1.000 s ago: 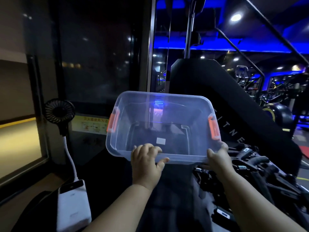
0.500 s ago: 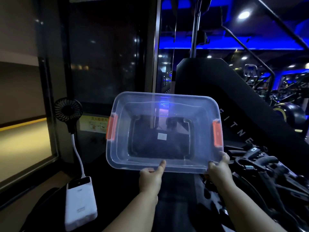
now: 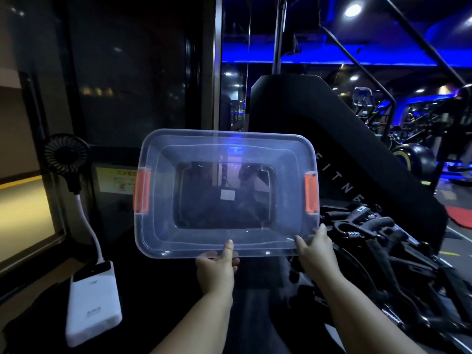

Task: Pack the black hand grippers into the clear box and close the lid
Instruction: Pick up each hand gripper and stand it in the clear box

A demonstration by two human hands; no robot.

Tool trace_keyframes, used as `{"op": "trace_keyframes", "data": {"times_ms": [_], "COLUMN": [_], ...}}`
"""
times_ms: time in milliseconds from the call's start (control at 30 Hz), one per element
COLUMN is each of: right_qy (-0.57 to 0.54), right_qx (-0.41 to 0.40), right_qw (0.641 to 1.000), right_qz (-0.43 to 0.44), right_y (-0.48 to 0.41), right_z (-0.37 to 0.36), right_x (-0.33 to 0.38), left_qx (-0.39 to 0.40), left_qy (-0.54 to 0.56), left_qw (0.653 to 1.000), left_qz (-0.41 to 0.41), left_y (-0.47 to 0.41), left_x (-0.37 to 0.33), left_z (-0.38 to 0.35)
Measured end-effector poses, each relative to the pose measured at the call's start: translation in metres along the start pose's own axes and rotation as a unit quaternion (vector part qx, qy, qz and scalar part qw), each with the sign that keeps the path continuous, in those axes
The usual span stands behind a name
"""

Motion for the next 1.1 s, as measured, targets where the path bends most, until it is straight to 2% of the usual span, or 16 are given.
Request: {"op": "trace_keyframes", "data": {"times_ms": [200,367,633,833,1000,1100], "right_qy": [0.058,0.1,0.183,0.316,0.369,0.366], "right_qx": [0.006,-0.023,-0.125,-0.194,-0.133,-0.121], "right_qw": [0.997,0.99,0.961,0.919,0.92,0.923], "right_qz": [0.043,0.093,0.168,0.134,0.026,-0.004], "right_y": [0.024,0.04,0.053,0.055,0.056,0.059], "right_z": [0.006,0.021,0.042,0.063,0.067,0.066], "right_x": [-0.003,-0.01,-0.015,-0.029,-0.055,-0.06], "left_qx": [0.037,0.064,0.086,0.091,0.093,0.094], "left_qy": [0.077,0.093,0.102,0.093,0.088,0.088], "left_qw": [0.991,0.988,0.986,0.988,0.989,0.989], "left_qz": [0.106,0.101,0.096,0.085,0.076,0.076], "left_y": [0.003,0.006,0.006,0.004,0.002,0.001], "left_x": [0.018,0.014,0.018,0.02,0.022,0.023], "left_z": [-0.01,-0.011,-0.009,-0.009,-0.009,-0.009]}}
Point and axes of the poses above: each hand's wrist, its own y-axis away from the middle knuckle, its own z-axis out of the back of the hand, x = y × z, the point moved 4 cm from there along -y, towards the middle knuckle, and after that the axes turned 15 degrees about y, right-handed, at the moved point
